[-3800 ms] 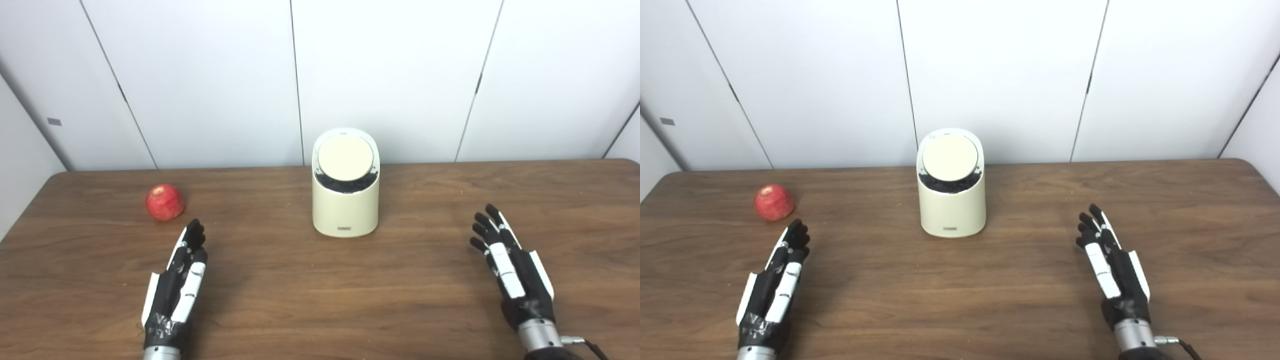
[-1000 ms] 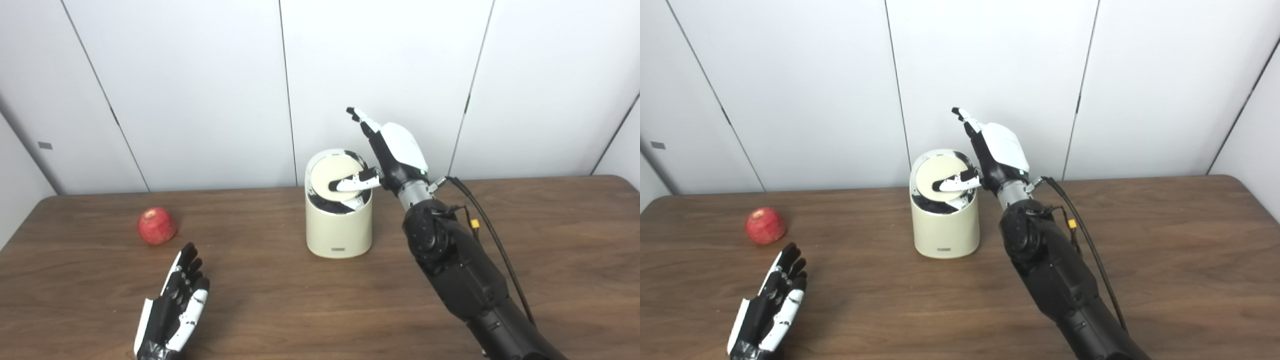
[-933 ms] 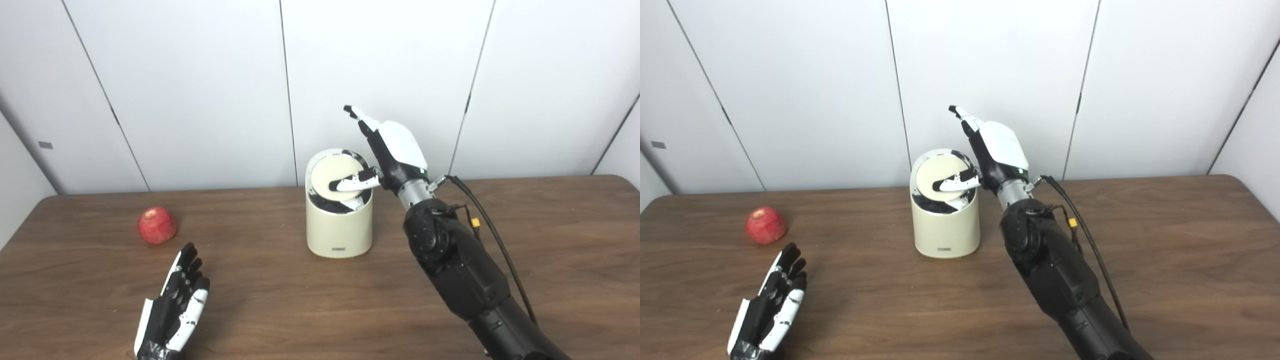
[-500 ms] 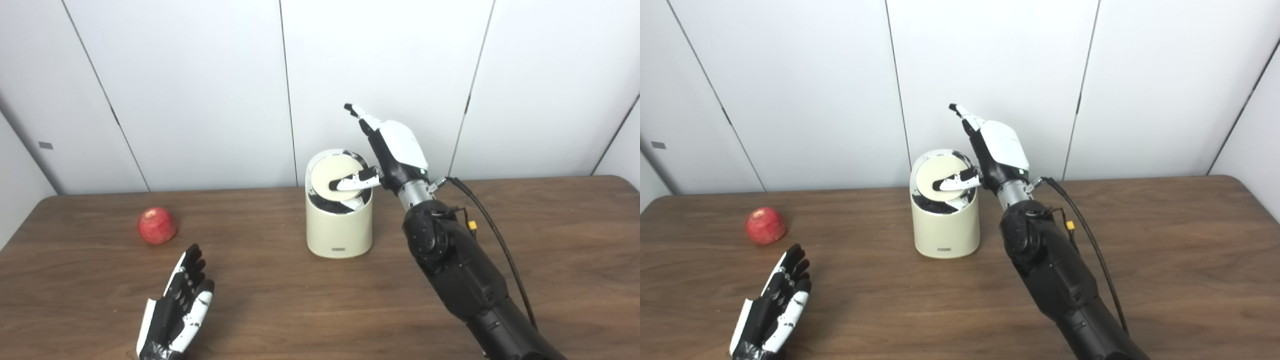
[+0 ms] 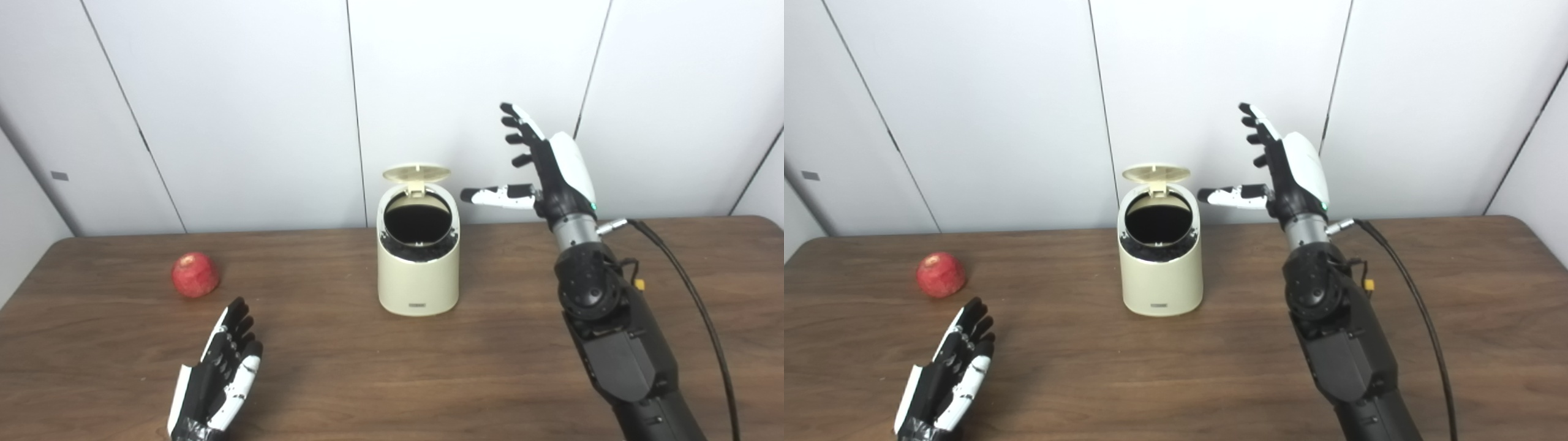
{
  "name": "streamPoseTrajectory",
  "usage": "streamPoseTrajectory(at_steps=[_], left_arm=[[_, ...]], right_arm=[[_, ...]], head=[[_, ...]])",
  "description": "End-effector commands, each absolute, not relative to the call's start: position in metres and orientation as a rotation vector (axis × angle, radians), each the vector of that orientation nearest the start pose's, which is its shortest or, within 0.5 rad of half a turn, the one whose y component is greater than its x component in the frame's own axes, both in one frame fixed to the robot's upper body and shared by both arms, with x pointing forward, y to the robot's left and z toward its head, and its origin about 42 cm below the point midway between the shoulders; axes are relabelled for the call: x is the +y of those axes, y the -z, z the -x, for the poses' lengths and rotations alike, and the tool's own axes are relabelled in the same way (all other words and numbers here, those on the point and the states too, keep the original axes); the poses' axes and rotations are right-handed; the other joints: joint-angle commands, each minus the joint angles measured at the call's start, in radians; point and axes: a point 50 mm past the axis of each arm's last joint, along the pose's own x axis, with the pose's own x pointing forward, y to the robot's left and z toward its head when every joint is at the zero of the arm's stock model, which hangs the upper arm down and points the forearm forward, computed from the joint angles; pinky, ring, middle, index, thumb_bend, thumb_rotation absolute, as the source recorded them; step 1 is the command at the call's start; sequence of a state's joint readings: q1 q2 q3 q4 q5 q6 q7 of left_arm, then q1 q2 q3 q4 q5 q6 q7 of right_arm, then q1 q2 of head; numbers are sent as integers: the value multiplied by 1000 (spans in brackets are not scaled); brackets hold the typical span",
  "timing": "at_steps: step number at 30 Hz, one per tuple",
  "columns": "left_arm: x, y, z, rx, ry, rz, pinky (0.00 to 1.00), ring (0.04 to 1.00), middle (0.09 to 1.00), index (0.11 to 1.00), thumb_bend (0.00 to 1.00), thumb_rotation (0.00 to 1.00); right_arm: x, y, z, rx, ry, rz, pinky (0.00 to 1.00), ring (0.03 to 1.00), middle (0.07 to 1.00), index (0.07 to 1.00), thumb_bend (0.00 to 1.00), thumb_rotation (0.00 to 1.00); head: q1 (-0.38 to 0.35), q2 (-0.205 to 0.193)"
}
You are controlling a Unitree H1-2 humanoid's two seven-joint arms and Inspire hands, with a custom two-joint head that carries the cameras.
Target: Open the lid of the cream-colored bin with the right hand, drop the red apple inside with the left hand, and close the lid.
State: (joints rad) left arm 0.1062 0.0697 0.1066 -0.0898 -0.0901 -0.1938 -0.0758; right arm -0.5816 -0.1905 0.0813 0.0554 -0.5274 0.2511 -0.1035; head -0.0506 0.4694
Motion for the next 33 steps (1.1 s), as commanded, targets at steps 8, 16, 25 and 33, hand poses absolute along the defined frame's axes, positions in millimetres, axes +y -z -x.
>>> streamPoseTrajectory(at_steps=[8,16,25,33], left_arm=[[263,-77,-229,-105,-84,38,932,947,960,974,362,510],[267,-79,-227,-106,-87,46,952,958,965,968,366,552],[272,-80,-227,-116,-88,50,947,956,963,965,374,558],[273,-79,-227,-113,-100,49,897,931,942,947,415,536]], right_arm=[[-247,-277,-403,-214,63,541,797,882,959,893,532,601],[-257,-243,-372,-100,-101,148,963,985,986,973,559,799],[-256,-180,-332,-117,-92,-57,1000,1000,1000,1000,629,997],[-258,-152,-312,-116,-14,-80,1000,1000,1000,1000,611,1000]], head=[[-10,7],[-24,23],[-6,37],[88,41]])
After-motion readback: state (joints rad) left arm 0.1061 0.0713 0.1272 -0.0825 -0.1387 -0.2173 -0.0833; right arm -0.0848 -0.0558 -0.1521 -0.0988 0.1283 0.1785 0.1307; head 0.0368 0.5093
